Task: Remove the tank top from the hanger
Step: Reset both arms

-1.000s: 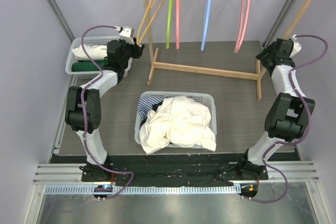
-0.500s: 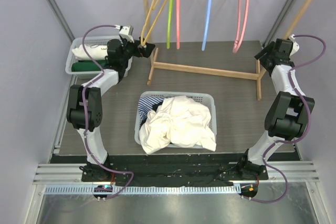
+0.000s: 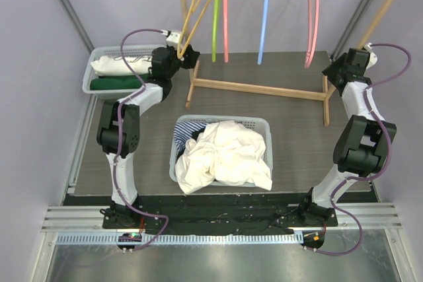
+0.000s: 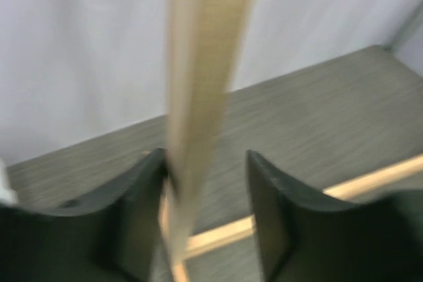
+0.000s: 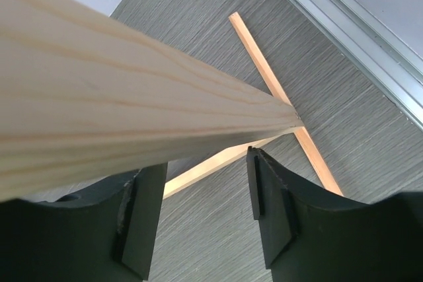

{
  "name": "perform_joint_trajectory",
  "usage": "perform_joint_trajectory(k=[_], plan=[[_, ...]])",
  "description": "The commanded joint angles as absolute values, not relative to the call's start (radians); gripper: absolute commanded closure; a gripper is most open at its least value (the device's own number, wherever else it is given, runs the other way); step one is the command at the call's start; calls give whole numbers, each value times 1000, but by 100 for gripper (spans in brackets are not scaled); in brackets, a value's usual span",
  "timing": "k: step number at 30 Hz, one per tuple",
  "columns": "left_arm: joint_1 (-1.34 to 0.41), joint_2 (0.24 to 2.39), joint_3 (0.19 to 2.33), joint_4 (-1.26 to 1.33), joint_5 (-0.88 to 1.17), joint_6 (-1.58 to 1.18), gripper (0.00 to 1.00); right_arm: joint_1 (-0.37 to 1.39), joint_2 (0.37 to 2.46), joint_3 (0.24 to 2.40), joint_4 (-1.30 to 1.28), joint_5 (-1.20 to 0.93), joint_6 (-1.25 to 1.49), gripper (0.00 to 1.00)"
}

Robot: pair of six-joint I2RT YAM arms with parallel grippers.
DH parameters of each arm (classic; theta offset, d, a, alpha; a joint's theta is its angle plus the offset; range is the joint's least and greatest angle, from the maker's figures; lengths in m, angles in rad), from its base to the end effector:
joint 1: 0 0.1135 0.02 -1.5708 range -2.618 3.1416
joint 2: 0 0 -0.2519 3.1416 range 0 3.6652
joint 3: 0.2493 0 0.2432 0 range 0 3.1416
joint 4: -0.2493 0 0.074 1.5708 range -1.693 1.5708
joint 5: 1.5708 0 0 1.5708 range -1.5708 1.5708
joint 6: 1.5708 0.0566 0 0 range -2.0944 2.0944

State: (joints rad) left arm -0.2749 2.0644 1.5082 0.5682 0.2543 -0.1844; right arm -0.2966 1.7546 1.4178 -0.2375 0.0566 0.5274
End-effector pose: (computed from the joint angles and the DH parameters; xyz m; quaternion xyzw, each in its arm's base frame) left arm 0.4773 -0.1494 0.2634 0.1217 0.6924 -0.2474 0.6668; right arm 0.3987 -0.1252 0.2690 0.3640 0.7992 0.0303 0.4774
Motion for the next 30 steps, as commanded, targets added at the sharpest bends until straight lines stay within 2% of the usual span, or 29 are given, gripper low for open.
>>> perform_joint_trajectory(k=[1,3,6,21,30], plan=[[-267,2071,1563,603,193,-141,67,-285,1717,1454,-183,31,515,44],[-267,2075,1574,586,175,-143,81,-287,1715,1462,-183,31,512,47],[-268,2066,1569,584,169,-133,89,-287,1712,1468,-189,32,511,48],[-256,1830,1307,493,160,-63,95,-272,1821,1600,-195,-60,520,52],[-233,1767,1267,414,127,-32,98,-256,1853,1589,-175,-110,499,52]])
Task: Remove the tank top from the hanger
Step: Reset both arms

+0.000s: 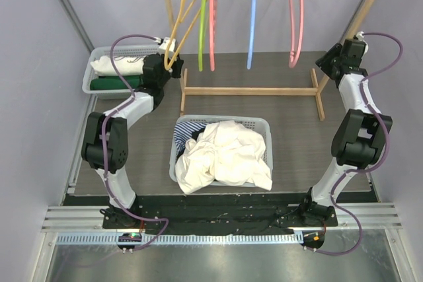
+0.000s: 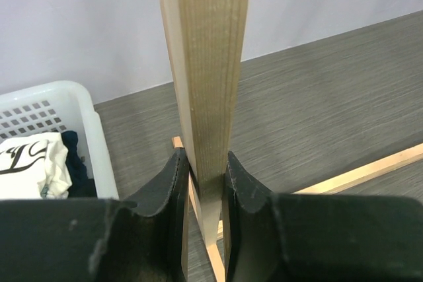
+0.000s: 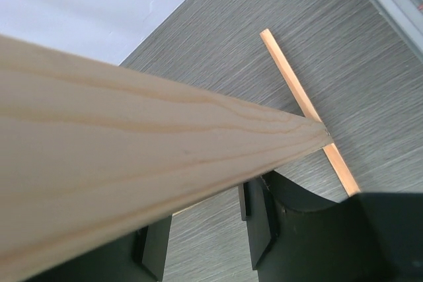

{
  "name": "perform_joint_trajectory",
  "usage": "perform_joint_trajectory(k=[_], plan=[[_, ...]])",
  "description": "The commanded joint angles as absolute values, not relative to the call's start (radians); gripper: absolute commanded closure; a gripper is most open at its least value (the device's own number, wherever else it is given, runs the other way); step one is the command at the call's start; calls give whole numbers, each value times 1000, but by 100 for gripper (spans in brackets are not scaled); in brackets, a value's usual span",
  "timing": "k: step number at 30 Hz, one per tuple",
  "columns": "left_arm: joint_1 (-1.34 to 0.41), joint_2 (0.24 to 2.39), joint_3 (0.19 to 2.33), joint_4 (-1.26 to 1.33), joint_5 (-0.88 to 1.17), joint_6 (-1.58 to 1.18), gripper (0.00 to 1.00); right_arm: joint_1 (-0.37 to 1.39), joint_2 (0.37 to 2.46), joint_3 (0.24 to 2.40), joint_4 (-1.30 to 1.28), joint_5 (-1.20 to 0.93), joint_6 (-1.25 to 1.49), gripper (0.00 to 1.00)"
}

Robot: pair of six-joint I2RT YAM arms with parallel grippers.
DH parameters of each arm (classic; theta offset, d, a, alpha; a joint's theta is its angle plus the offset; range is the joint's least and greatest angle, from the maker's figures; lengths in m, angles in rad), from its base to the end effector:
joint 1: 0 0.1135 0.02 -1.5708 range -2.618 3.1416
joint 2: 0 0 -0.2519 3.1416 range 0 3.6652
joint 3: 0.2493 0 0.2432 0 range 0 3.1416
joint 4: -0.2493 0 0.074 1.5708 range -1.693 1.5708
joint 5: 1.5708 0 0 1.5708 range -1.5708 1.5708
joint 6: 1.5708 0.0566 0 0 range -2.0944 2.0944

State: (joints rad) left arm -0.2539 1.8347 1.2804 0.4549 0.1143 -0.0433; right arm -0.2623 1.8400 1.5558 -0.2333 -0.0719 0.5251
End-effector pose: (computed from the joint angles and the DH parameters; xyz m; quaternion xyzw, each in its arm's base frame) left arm 0.4313 -0.1186 0.2707 0.1159 0.7320 -0.1411 0.6564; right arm 0.4293 -0.1111 0.2833 0.3147 0.8048 0.0966 0.4939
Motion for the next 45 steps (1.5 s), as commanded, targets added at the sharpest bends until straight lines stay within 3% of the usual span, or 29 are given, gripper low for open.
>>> perform_joint_trajectory(k=[1,3,5,6,7,8,15,22,29,33,45], plan=[[-227,1763,1264,413,124,-32,97,-256,1858,1592,-178,-123,499,52],[-225,1753,1266,396,120,-34,84,-253,1850,1583,-172,-146,508,51],[-225,1741,1278,355,141,-41,48,-232,1809,1548,-172,-129,503,49],[-225,1735,1284,335,153,-43,40,-224,1790,1533,-169,-124,500,48],[-225,1726,1288,316,164,-51,16,-213,1770,1494,-155,-124,500,48],[-225,1709,1302,270,193,-55,1,-210,1719,1474,-147,-126,500,47],[-235,1579,1365,-36,316,-66,0,-121,1476,1373,-162,-101,471,28],[-244,1399,1341,-274,330,-54,0,-34,1217,1287,-256,-55,428,19],[-245,1191,1292,-474,281,-66,0,0,1011,1194,-368,-12,388,11],[-244,1105,1310,-604,169,-95,0,55,902,1129,-451,52,368,0],[-244,882,1206,-690,61,-136,0,143,712,1031,-643,80,351,0]])
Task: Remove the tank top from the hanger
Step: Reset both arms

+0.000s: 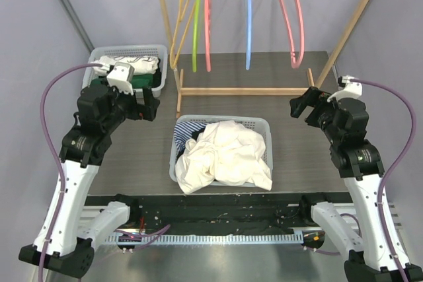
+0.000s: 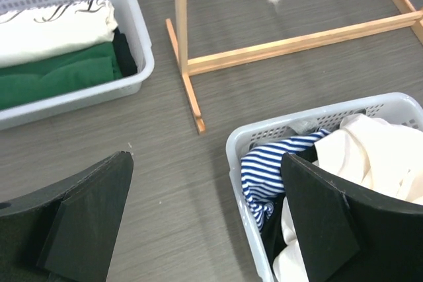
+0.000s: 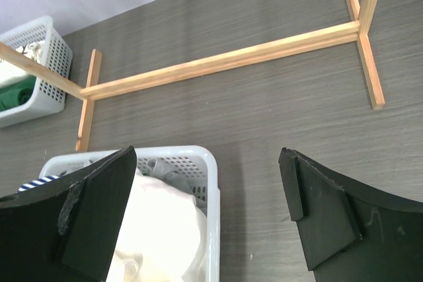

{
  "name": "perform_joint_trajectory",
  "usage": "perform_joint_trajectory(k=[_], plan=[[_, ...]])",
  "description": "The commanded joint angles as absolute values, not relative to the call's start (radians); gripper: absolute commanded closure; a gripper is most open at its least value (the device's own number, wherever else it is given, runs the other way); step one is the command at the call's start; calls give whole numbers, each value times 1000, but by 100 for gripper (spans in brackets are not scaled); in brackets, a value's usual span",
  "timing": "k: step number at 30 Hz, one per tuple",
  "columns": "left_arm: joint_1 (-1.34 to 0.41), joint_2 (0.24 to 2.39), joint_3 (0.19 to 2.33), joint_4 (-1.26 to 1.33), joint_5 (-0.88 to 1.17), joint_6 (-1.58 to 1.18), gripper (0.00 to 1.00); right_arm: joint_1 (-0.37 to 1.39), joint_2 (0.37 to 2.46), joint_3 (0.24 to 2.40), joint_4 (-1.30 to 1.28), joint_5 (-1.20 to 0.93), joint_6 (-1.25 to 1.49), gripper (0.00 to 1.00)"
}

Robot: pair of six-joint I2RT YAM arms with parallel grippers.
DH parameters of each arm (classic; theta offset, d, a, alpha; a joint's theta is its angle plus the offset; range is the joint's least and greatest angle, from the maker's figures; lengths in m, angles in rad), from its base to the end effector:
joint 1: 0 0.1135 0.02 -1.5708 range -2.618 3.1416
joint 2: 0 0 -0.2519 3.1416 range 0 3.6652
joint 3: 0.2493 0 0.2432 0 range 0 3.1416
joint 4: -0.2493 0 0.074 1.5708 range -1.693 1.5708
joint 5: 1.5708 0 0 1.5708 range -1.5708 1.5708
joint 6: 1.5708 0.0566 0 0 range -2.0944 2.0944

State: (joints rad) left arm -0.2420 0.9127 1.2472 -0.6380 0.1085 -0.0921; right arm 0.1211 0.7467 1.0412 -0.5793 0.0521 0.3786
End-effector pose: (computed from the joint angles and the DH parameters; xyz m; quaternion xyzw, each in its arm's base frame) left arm 0.1861 -0.0522 0.4079 0.0923 0.8000 -0.1414 0.5757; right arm 0.1676 0.0174 0.3738 0.1182 0.7914 0.1280 0.5859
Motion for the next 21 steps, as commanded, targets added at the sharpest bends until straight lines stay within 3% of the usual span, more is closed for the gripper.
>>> perform_joint_trajectory(k=[1,9,14,21], plan=[[-244,874,1195,-699,66,-140,0,146,703,1025,-646,68,347,0],[-244,802,1048,-700,213,-156,0,150,680,889,-618,-293,360,0],[-250,848,1038,-643,470,-224,0,161,612,818,-506,-521,356,0],[-339,942,1022,-656,581,-124,0,310,678,781,-430,-628,296,0]])
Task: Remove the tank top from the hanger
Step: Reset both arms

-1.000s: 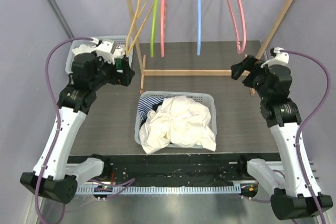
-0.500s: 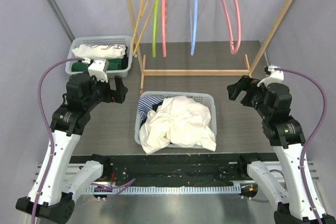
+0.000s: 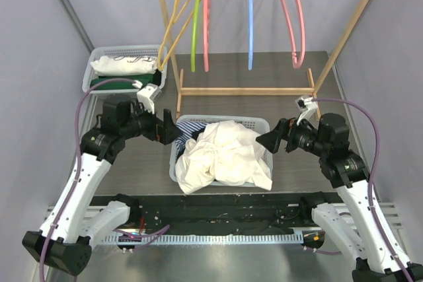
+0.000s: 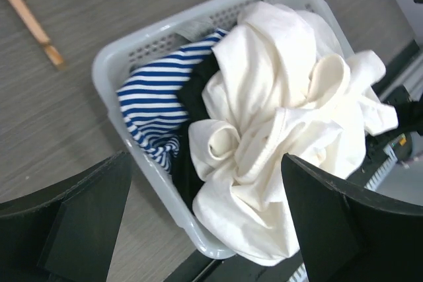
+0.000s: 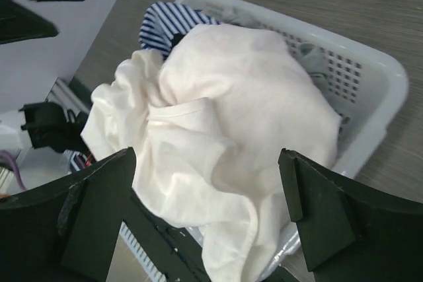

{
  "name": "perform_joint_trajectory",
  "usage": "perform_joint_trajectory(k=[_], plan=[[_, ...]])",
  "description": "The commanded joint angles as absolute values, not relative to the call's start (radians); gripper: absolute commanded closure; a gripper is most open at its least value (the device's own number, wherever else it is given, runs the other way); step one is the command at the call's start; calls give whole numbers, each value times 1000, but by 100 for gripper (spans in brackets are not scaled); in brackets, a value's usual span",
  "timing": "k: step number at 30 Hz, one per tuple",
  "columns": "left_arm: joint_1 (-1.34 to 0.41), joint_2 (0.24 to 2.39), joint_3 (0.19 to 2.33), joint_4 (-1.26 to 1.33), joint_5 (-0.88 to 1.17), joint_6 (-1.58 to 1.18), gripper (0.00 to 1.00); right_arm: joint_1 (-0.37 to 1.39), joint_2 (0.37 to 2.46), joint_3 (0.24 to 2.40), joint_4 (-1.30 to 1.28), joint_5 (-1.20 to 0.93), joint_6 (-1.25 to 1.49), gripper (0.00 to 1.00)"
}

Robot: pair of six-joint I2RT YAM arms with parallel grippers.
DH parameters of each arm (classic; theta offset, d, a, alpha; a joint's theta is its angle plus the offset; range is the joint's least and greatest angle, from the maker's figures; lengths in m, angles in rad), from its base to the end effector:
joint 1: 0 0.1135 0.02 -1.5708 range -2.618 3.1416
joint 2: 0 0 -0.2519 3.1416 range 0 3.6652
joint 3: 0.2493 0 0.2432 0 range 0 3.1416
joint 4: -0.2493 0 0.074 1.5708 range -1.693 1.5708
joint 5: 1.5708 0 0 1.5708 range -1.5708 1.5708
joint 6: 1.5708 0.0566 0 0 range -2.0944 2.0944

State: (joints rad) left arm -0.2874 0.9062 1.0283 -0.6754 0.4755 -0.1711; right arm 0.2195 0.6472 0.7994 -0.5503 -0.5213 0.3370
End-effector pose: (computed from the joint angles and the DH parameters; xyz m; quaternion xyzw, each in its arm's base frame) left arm 0.1816 -0.0807 0.3347 0.1639 0.8407 -0.3079 0.4143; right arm 0.1465 0.0616 0.3127 -0.0951 0.8118 0.3533 0.4551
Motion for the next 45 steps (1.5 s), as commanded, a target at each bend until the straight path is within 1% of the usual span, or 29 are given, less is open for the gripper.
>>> perform_joint_trajectory(k=[1,2,4,5,6,8,9,15,16,18,19,22,26,30,38,41,42,45], plan=[[-357,960,1023,-666,575,-105,0,346,693,782,-416,-602,288,1],[-401,989,1029,-675,572,-89,0,441,718,793,-411,-535,264,0],[-446,1020,1038,-710,545,-46,0,552,814,816,-404,-468,242,0],[-490,1044,1048,-719,528,-31,0,659,853,848,-403,-428,215,0],[-506,1051,1048,-727,509,-15,0,722,938,870,-405,-335,204,0],[-523,1061,1045,-744,509,-5,0,837,1011,926,-426,-205,189,0],[-528,1063,1043,-749,505,23,0,845,1070,937,-426,-163,183,0],[-535,1029,1032,-782,511,87,0,844,1146,884,-264,-5,193,0],[-537,1025,1034,-787,509,98,0,842,1161,873,-238,97,199,0],[-538,1022,1038,-802,512,115,0,833,1186,847,-175,174,210,0],[-541,1020,1046,-805,514,114,0,831,1215,842,-164,274,231,0],[-543,1017,1054,-808,515,113,0,831,1271,815,-129,357,287,0],[-543,1015,1075,-818,508,114,0,842,1345,741,-81,368,337,0],[-543,1017,1078,-819,523,103,0,862,1368,666,-54,380,385,0],[-543,1023,1095,-801,454,101,0,951,1402,565,-72,428,482,0],[-542,1016,1083,-772,379,84,0,951,1326,618,-145,472,476,0],[-543,1015,1083,-766,356,90,0,951,1297,647,-205,485,466,0],[-537,1017,1100,-752,287,101,0,953,1166,777,-293,500,399,0]])
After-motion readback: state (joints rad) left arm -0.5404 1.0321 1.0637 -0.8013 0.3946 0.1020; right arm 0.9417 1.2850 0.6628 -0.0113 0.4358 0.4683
